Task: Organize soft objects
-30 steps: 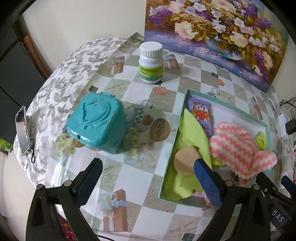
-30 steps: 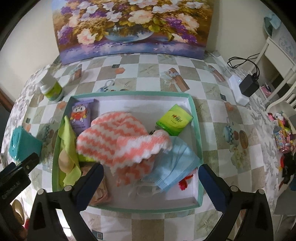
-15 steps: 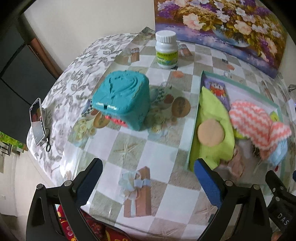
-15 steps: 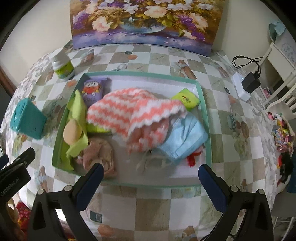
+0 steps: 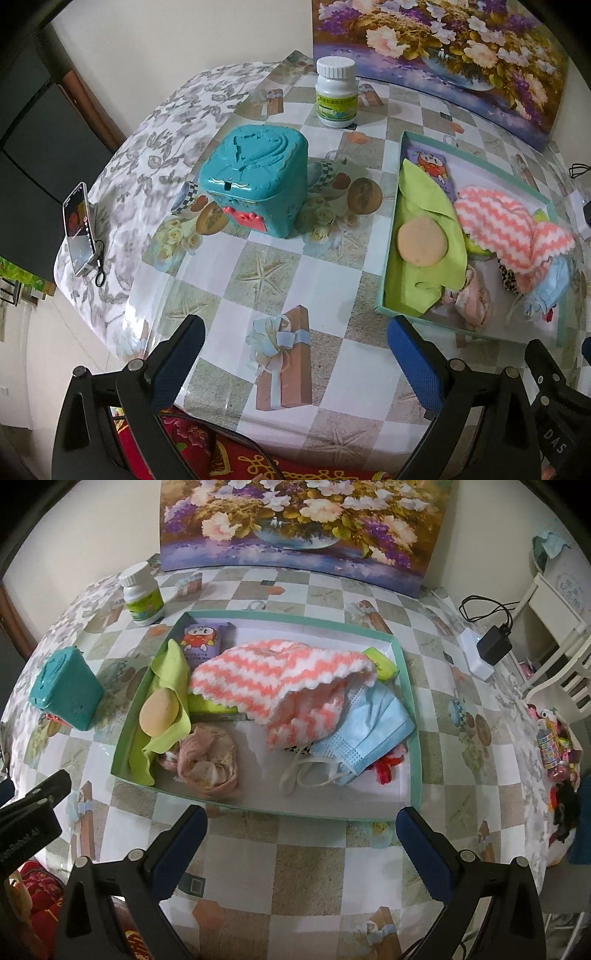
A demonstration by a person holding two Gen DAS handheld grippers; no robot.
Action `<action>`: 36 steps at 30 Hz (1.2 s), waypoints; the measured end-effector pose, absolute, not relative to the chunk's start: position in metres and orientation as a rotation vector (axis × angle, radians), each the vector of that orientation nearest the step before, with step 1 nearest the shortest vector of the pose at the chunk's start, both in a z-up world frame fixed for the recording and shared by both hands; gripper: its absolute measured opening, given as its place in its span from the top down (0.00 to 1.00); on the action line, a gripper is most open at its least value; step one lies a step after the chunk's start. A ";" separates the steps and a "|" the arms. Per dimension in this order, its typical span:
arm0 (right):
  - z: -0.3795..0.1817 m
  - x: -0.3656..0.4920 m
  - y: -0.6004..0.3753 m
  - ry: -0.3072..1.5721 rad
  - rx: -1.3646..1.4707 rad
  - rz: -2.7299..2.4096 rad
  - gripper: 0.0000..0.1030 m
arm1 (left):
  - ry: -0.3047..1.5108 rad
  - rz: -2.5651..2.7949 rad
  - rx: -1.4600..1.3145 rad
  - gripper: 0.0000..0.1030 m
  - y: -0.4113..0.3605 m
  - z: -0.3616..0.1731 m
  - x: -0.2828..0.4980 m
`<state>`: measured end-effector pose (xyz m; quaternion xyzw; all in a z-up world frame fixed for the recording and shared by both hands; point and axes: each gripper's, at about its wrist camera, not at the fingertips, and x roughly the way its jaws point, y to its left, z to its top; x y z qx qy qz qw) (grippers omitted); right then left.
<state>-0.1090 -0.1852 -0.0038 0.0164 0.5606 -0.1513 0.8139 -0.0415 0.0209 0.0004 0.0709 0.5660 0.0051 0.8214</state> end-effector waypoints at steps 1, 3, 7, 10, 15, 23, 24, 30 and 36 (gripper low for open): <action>-0.003 -0.110 -0.185 1.192 0.038 -0.327 0.00 | 1.201 0.012 0.156 0.04 0.020 0.001 -0.042; 0.000 -0.111 -0.187 1.183 0.046 -0.334 0.00 | 1.194 0.009 0.159 0.04 0.020 0.003 -0.044; 0.003 -0.113 -0.188 1.171 0.056 -0.337 0.00 | 1.190 0.024 0.156 0.04 0.022 0.005 -0.044; 0.002 -0.113 -0.188 1.171 0.056 -0.337 0.00 | 1.193 0.030 0.155 0.04 0.022 0.004 -0.044; 0.002 -0.112 -0.187 1.174 0.056 -0.329 0.00 | 1.195 0.028 0.176 0.04 0.018 0.002 -0.044; 0.000 -0.112 -0.187 1.184 0.063 -0.314 0.00 | 1.214 0.027 0.177 0.04 0.019 -0.002 -0.041; -0.001 -0.112 -0.187 1.185 0.064 -0.313 0.00 | 1.215 0.028 0.175 0.04 0.019 -0.002 -0.040; -0.002 -0.111 -0.188 1.192 0.072 -0.309 0.00 | 1.220 0.025 0.178 0.04 0.019 -0.004 -0.040; -0.003 -0.111 -0.189 1.197 0.080 -0.309 0.00 | 1.224 0.024 0.175 0.04 0.019 -0.005 -0.039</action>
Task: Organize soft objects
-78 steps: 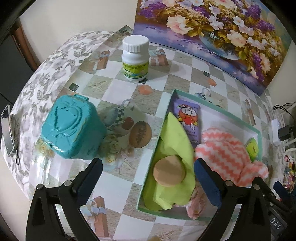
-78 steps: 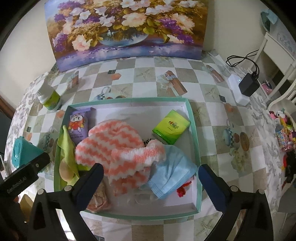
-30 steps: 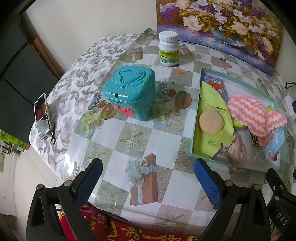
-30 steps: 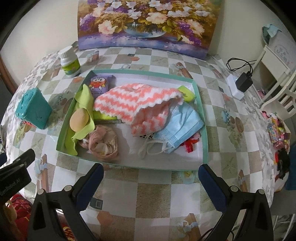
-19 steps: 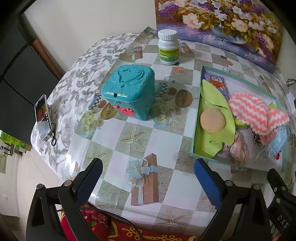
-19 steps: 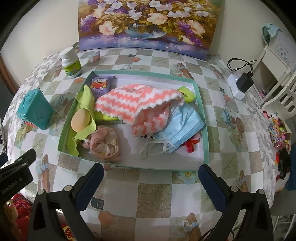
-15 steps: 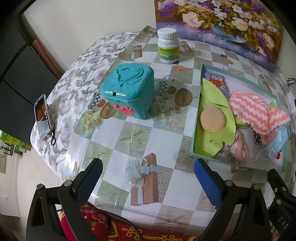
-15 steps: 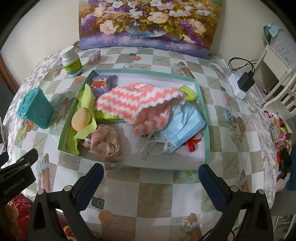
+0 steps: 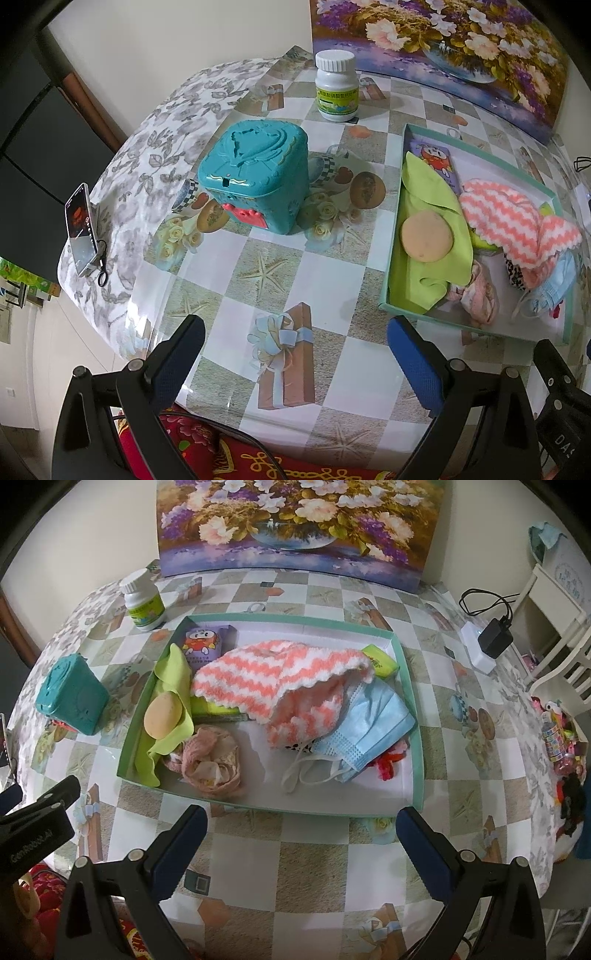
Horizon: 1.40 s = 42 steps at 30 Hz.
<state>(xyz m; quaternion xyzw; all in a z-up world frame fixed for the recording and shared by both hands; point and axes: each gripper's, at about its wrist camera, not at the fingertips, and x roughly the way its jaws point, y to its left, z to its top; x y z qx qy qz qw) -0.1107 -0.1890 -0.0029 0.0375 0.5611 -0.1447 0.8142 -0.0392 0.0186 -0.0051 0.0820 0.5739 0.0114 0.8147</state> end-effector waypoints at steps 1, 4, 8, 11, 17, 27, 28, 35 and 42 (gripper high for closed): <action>-0.003 -0.111 -0.189 1.198 0.081 -0.309 0.00 | 1.225 0.024 0.175 0.04 0.018 -0.005 -0.039; -0.004 -0.110 -0.189 1.201 0.081 -0.309 0.00 | 1.225 0.024 0.175 0.04 0.018 -0.005 -0.039; -0.004 -0.110 -0.189 1.204 0.081 -0.308 0.00 | 1.226 0.023 0.175 0.04 0.018 -0.006 -0.039; -0.006 -0.110 -0.189 1.207 0.080 -0.307 0.00 | 1.228 0.022 0.177 0.04 0.017 -0.007 -0.039; -0.007 -0.110 -0.188 1.215 0.078 -0.305 0.00 | 1.229 0.021 0.177 0.04 0.017 -0.007 -0.038; -0.008 -0.109 -0.188 1.217 0.078 -0.305 0.00 | 1.231 0.020 0.179 0.04 0.017 -0.008 -0.038; -0.008 -0.109 -0.188 1.217 0.077 -0.305 0.00 | 1.231 0.020 0.179 0.04 0.017 -0.008 -0.038; -0.008 -0.109 -0.188 1.217 0.077 -0.304 0.00 | 1.231 0.020 0.179 0.04 0.017 -0.008 -0.038; -0.008 -0.109 -0.188 1.218 0.077 -0.304 0.00 | 1.232 0.019 0.180 0.04 0.016 -0.009 -0.038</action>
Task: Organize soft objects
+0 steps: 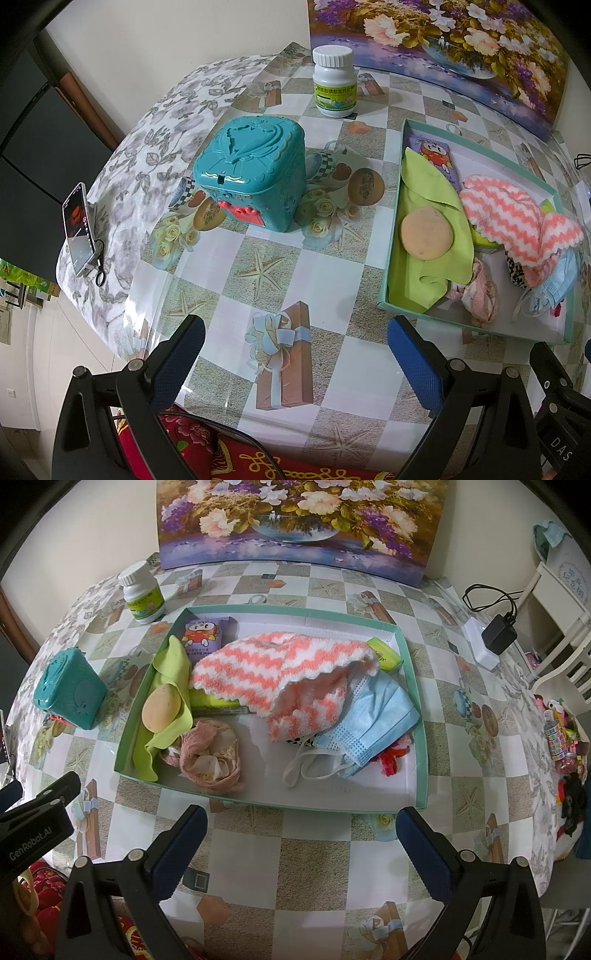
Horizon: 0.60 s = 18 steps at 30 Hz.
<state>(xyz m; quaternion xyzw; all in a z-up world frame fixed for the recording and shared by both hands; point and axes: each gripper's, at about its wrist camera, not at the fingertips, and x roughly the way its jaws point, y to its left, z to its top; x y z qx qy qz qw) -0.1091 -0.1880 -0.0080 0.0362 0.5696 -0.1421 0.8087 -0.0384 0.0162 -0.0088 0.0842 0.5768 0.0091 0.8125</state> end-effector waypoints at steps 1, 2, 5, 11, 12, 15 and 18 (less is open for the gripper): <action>-0.008 -0.109 -0.188 1.218 0.077 -0.304 0.00 | 1.232 0.020 0.179 0.04 0.016 -0.008 -0.038; -0.008 -0.109 -0.188 1.218 0.077 -0.304 0.00 | 1.232 0.020 0.179 0.04 0.016 -0.008 -0.038; -0.008 -0.109 -0.188 1.218 0.076 -0.303 0.00 | 1.232 0.020 0.179 0.04 0.016 -0.009 -0.038; -0.008 -0.109 -0.188 1.219 0.078 -0.304 0.00 | 1.232 0.020 0.179 0.04 0.016 -0.008 -0.037; -0.008 -0.109 -0.188 1.218 0.078 -0.305 0.00 | 1.232 0.020 0.179 0.04 0.016 -0.008 -0.038; -0.007 -0.108 -0.188 1.218 0.078 -0.305 0.00 | 1.233 0.021 0.178 0.04 0.016 -0.008 -0.037; -0.007 -0.108 -0.189 1.216 0.081 -0.307 0.00 | 1.236 0.019 0.176 0.04 0.019 -0.010 -0.038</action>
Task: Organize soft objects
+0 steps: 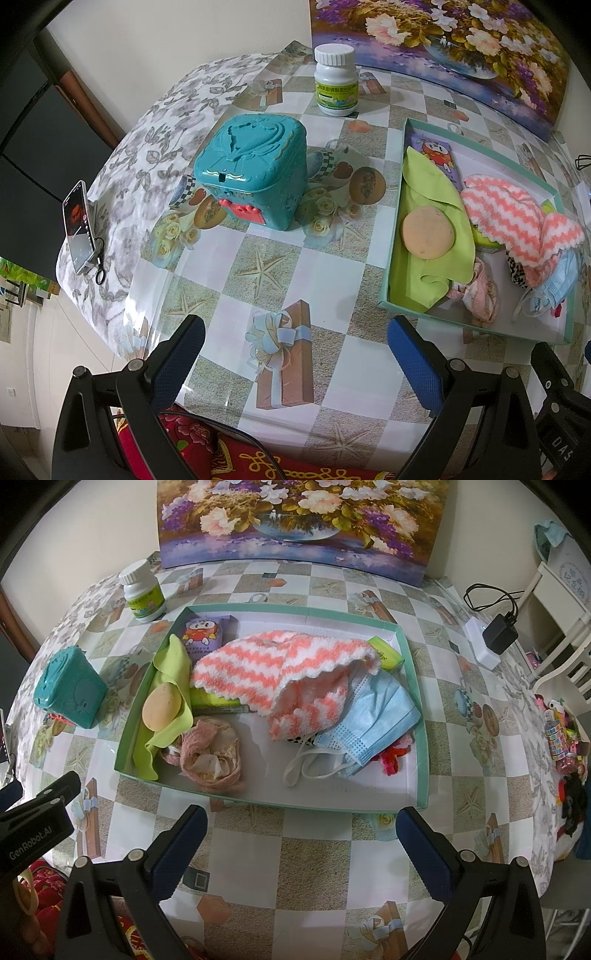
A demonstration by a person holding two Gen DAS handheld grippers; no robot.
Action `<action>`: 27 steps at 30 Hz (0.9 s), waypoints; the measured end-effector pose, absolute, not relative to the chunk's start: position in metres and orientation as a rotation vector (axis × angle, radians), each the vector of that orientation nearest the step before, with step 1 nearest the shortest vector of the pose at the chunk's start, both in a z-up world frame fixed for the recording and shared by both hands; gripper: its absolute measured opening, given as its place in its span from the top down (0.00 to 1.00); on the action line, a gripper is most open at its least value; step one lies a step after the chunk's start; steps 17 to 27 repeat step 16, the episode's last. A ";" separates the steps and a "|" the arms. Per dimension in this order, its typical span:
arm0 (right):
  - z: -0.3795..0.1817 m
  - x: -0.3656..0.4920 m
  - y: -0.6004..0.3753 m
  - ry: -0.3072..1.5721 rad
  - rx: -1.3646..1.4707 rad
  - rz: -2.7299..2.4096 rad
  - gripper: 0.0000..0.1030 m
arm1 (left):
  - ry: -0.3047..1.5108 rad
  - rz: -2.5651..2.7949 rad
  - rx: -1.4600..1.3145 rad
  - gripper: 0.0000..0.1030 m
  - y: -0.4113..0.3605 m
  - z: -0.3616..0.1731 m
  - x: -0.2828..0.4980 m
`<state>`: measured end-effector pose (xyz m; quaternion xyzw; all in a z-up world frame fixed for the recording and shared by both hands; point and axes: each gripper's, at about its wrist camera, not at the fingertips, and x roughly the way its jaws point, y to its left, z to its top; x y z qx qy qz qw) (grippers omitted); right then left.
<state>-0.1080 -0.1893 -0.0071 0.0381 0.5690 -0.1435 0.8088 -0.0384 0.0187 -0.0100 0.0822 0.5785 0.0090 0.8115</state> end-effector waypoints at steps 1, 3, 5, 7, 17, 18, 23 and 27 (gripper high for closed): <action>-0.007 -0.108 -0.190 1.216 0.086 -0.309 0.00 | 1.237 0.019 0.175 0.04 0.020 -0.010 -0.038; -0.009 -0.109 -0.191 1.215 0.093 -0.314 0.00 | 1.240 0.017 0.174 0.04 0.020 -0.011 -0.038; -0.009 -0.110 -0.191 1.215 0.098 -0.317 0.00 | 1.241 0.016 0.173 0.04 0.020 -0.011 -0.038; -0.010 -0.111 -0.192 1.216 0.100 -0.316 0.00 | 1.239 0.014 0.175 0.04 0.020 -0.010 -0.038; -0.008 -0.110 -0.193 1.217 0.101 -0.315 0.00 | 1.231 -0.001 0.193 0.04 0.016 -0.008 -0.037; -0.008 -0.110 -0.193 1.217 0.101 -0.315 0.00 | 1.231 -0.001 0.193 0.04 0.016 -0.008 -0.037; -0.008 -0.110 -0.193 1.217 0.101 -0.315 0.00 | 1.231 -0.001 0.193 0.04 0.016 -0.008 -0.037; -0.008 -0.110 -0.193 1.217 0.101 -0.315 0.00 | 1.231 -0.001 0.193 0.04 0.016 -0.008 -0.037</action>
